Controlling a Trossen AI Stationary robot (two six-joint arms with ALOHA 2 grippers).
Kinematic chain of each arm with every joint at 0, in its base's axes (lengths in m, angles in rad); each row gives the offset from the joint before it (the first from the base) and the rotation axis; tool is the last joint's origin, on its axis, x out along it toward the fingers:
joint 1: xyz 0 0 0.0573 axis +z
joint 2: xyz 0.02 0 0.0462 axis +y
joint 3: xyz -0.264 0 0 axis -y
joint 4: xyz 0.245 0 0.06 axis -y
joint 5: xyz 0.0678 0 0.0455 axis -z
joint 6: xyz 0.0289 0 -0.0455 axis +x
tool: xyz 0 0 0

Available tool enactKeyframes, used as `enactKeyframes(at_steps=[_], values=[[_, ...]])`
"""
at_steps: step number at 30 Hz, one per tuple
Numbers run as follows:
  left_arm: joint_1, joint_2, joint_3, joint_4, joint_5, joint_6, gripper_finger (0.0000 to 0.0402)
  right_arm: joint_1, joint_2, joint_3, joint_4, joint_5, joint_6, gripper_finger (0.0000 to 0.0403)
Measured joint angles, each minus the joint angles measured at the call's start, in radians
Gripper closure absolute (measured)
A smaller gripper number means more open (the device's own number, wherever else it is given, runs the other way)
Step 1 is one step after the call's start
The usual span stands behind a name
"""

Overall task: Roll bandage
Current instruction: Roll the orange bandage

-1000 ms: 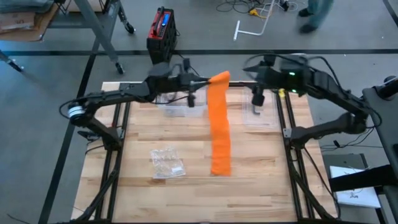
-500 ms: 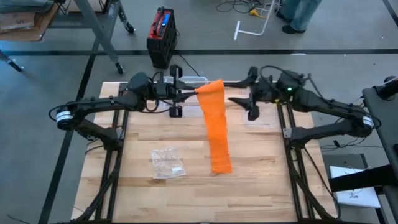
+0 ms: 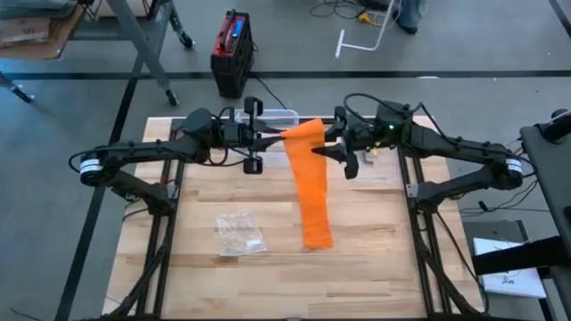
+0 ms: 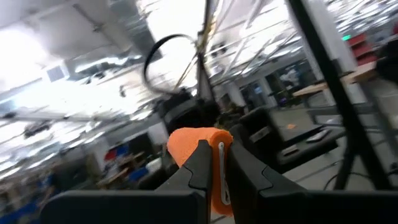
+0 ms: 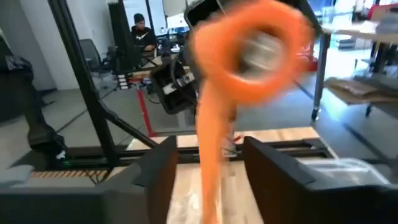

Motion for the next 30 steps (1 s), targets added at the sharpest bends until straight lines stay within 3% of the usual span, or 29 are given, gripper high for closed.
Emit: enactKeyframes(at_steps=[5, 7, 22, 30], values=[[0.002, 0.000, 0.000, -0.002, -0.071, 0.023, 0.0382, -0.002, 0.017, 0.001, -0.004, 0.005, -0.063, 0.0365], [0.003, 0.000, 0.000, -0.004, -0.106, 0.047, 0.0382, -0.002, 0.018, 0.000, -0.004, 0.004, -0.092, 0.0391], [0.009, 0.004, 0.086, 0.026, -0.116, -0.069, 0.0381, -0.033, 0.018, -0.061, -0.061, 0.069, -0.206, 0.0402], [0.009, 0.033, 0.116, 0.026, -0.048, -0.110, 0.0381, -0.044, 0.018, -0.052, -0.064, 0.066, -0.265, 0.0397]])
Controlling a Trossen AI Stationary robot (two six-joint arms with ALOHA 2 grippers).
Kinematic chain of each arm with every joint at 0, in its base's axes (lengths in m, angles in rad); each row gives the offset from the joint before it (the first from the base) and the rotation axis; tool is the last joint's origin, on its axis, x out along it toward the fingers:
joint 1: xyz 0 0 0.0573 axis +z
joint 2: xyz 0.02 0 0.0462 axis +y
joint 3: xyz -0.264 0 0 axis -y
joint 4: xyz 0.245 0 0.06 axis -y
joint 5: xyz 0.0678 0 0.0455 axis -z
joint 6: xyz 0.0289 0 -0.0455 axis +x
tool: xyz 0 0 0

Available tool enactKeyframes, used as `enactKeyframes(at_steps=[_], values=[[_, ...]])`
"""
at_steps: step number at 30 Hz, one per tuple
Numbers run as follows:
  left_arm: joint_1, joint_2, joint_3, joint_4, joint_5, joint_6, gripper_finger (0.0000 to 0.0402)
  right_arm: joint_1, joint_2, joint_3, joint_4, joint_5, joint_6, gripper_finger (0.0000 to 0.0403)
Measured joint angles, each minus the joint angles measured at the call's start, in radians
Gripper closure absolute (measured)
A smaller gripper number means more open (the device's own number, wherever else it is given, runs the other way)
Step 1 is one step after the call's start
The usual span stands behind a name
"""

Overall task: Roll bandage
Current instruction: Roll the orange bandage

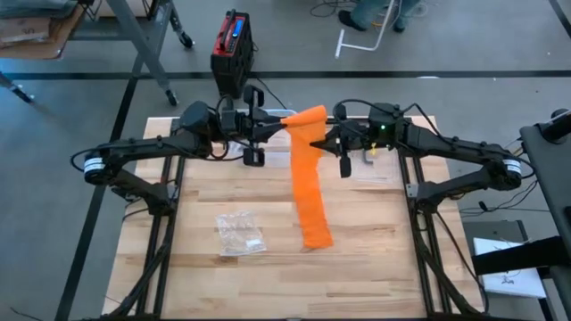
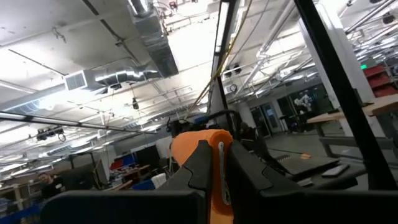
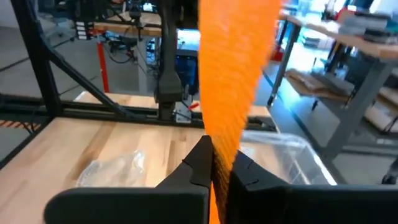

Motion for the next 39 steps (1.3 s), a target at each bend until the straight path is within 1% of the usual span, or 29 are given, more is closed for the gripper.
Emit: enactKeyframes(at_steps=[3, 5, 10, 14, 16, 19, 21, 24, 27, 30, 34, 39], values=[[0.000, 0.015, 0.000, 0.002, 0.000, 0.015, 0.0381, 0.000, 0.000, 0.031, -0.004, 0.000, -0.013, 0.0378], [0.000, 0.023, 0.000, 0.002, 0.000, 0.037, 0.0381, 0.000, 0.000, 0.055, -0.023, 0.001, -0.020, 0.0356], [0.000, 0.025, -0.001, -0.006, 0.000, 0.091, 0.0381, -0.001, -0.003, 0.100, -0.073, -0.006, -0.002, 0.0282], [0.000, 0.023, -0.003, -0.022, 0.001, 0.162, 0.0381, -0.002, -0.004, 0.128, -0.125, -0.039, 0.053, 0.0219], [0.000, 0.020, -0.003, -0.028, 0.001, 0.193, 0.0381, -0.002, -0.008, 0.145, -0.160, -0.060, 0.067, 0.0190], [0.000, 0.016, -0.003, -0.050, 0.003, 0.228, 0.0381, -0.002, -0.021, 0.176, -0.223, -0.063, 0.075, 0.0149], [0.000, 0.016, -0.003, -0.072, 0.024, 0.255, 0.0381, -0.002, -0.027, 0.195, -0.253, -0.064, 0.098, 0.0124], [0.000, 0.016, -0.003, -0.106, 0.096, 0.327, 0.0381, -0.002, -0.036, 0.218, -0.295, -0.061, 0.122, 0.0092], [0.000, 0.016, -0.003, -0.110, 0.161, 0.381, 0.0381, -0.002, -0.051, 0.254, -0.340, -0.061, 0.138, 0.0076], [0.000, 0.016, -0.003, -0.110, 0.205, 0.420, 0.0381, -0.002, -0.060, 0.286, -0.336, -0.062, 0.179, 0.0075], [0.000, 0.016, -0.003, -0.115, 0.205, 0.477, 0.0381, 0.000, -0.049, 0.309, -0.301, -0.067, 0.302, 0.0083], [0.000, 0.016, -0.003, -0.165, 0.204, 0.516, 0.0381, 0.002, -0.026, 0.302, -0.224, -0.160, 0.429, 0.0097]])
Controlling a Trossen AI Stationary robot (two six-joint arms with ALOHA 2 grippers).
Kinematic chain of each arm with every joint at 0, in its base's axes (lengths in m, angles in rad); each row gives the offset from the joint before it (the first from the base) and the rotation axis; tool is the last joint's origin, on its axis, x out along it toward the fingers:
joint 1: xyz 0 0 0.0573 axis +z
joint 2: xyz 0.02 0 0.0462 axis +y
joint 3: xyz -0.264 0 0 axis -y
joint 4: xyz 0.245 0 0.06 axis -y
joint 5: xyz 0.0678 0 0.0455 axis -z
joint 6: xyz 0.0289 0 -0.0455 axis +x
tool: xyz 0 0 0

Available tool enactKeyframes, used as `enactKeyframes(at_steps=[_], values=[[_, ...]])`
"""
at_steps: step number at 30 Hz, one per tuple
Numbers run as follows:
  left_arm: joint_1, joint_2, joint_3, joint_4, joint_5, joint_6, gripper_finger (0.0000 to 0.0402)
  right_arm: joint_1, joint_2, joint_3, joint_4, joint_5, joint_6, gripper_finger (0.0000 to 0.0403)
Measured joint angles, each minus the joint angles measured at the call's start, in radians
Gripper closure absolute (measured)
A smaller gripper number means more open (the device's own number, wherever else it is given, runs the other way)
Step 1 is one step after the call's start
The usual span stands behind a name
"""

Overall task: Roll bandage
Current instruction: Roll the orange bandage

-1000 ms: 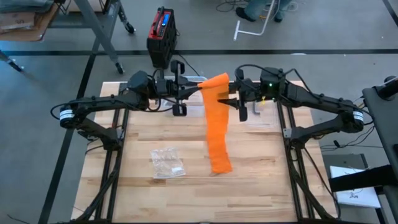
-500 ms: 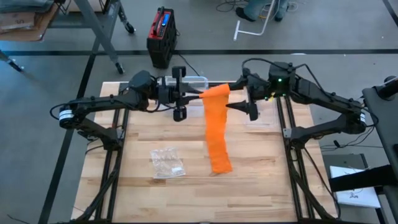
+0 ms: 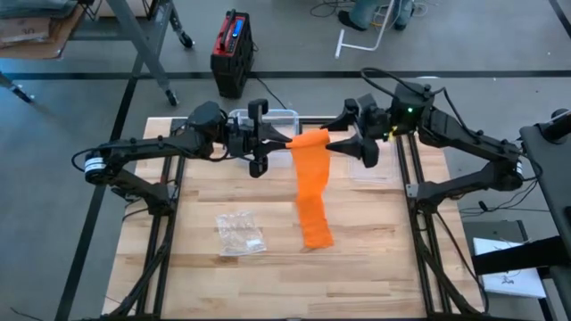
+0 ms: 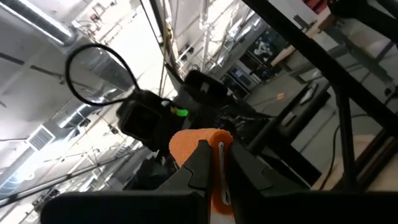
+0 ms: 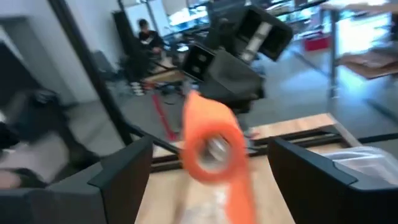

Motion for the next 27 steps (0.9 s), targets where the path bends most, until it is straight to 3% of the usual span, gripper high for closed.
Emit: enactKeyframes(at_steps=[12, 16, 27], values=[[0.000, 0.000, 0.000, -0.021, -0.011, 0.049, 0.0381, 0.006, 0.052, -0.002, 0.071, -0.005, 0.084, 0.0141], [-0.001, -0.002, 0.000, -0.021, -0.079, 0.069, 0.0381, 0.010, 0.060, -0.001, 0.085, 0.001, 0.084, 0.0172], [-0.001, -0.002, 0.000, -0.019, -0.096, 0.054, 0.0376, 0.011, 0.062, -0.001, 0.084, 0.007, 0.067, 0.0265]])
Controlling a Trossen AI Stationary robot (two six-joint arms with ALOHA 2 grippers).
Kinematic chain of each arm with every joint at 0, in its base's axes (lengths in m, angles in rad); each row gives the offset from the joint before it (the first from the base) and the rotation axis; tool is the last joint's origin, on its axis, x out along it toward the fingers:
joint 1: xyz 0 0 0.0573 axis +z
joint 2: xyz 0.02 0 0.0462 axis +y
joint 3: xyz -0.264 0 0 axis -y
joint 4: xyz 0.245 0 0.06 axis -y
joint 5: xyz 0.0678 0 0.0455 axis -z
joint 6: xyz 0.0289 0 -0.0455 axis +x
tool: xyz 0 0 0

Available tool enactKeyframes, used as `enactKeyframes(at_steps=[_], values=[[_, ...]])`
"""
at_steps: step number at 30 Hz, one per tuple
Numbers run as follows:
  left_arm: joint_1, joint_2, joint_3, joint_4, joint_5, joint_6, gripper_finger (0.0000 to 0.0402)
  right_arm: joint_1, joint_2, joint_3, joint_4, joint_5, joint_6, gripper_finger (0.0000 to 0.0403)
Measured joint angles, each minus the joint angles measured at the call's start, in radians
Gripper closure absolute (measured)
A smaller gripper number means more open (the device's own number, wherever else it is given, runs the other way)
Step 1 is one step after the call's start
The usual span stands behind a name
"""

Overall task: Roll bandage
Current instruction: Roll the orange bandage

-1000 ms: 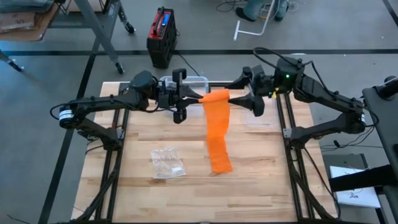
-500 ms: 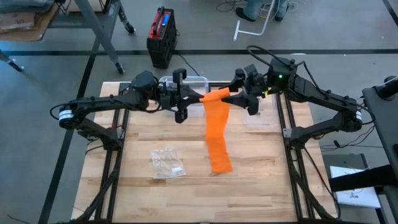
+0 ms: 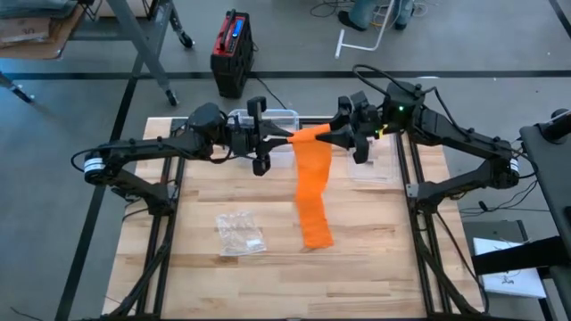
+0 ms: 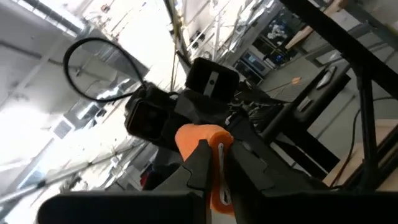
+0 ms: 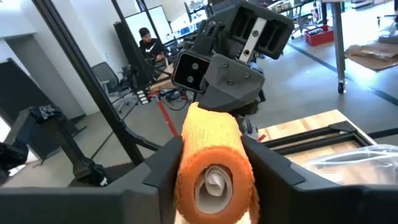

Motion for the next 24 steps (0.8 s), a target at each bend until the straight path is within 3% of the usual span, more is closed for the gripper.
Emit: enactKeyframes(at_steps=[6, 12, 16, 24], values=[[0.000, -0.010, 0.000, -0.002, -0.116, -0.168, 0.0326, -0.001, -0.002, 0.000, 0.004, 0.014, -0.107, 0.0312], [0.001, -0.056, -0.001, -0.071, -0.176, -0.482, 0.0235, 0.001, -0.006, -0.001, 0.008, 0.050, -0.273, 0.0336], [0.002, -0.083, -0.001, -0.112, -0.182, -0.664, 0.0172, 0.001, -0.004, -0.005, 0.009, 0.039, -0.340, 0.0336], [0.002, -0.071, 0.000, -0.118, -0.156, -0.794, 0.0092, 0.002, -0.002, -0.014, 0.007, 0.041, -0.393, 0.0340]])
